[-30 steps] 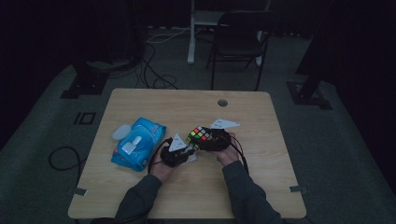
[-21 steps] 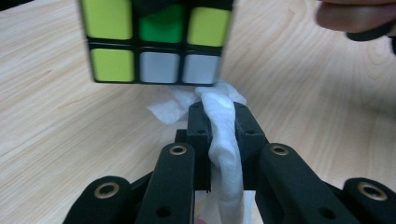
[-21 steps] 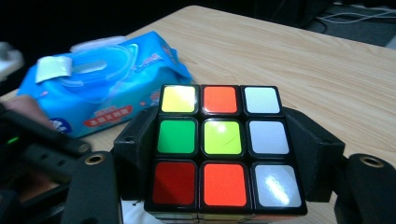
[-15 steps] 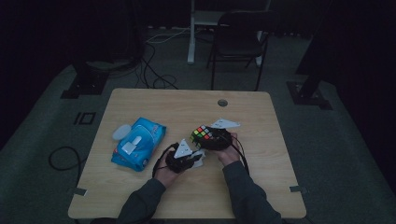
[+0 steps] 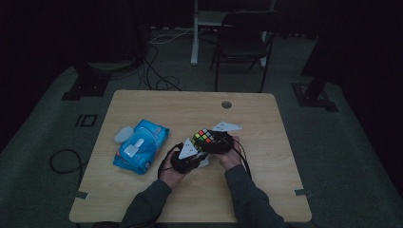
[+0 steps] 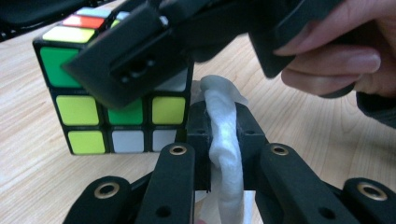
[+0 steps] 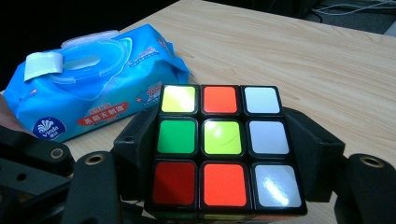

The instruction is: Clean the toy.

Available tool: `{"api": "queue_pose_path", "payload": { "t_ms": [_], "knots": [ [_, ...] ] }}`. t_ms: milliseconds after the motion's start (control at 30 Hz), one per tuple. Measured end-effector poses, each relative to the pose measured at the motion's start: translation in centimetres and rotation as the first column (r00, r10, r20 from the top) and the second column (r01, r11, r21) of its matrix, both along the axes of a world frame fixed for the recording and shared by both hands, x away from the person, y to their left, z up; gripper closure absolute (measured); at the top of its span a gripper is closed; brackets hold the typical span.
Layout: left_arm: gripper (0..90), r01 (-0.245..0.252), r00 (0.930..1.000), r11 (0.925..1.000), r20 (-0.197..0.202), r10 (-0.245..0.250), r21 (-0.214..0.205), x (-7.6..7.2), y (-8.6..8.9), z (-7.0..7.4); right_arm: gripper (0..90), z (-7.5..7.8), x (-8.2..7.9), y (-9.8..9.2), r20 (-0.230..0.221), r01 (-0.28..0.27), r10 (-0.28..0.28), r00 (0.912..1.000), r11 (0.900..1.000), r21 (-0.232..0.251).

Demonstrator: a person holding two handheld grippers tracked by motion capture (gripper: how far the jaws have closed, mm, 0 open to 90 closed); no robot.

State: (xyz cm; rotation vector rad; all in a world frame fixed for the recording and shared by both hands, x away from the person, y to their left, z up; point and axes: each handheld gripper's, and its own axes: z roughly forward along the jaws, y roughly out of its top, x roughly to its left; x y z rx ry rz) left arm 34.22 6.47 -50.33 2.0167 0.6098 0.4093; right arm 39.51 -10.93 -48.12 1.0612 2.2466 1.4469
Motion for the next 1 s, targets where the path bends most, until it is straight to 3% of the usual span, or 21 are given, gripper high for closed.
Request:
{"api": "queue_pose_path", "payload": {
  "t_ms": [333,1000],
  "knots": [
    [81.8,-0.013,0.9999,0.9999,0.011,0.013,0.001,-0.1,-0.2,-0.1,34.4,0.1,0.0,-0.2,0.000,0.008,-0.008,1.0000,1.0000,0.005],
    [81.8,-0.039,0.9991,0.9990,-0.015,0.040,0.020,0.0,0.2,-1.1,34.4,0.3,0.0,-0.7,0.004,0.032,-0.032,0.9995,0.9994,0.009]
  ]
}}
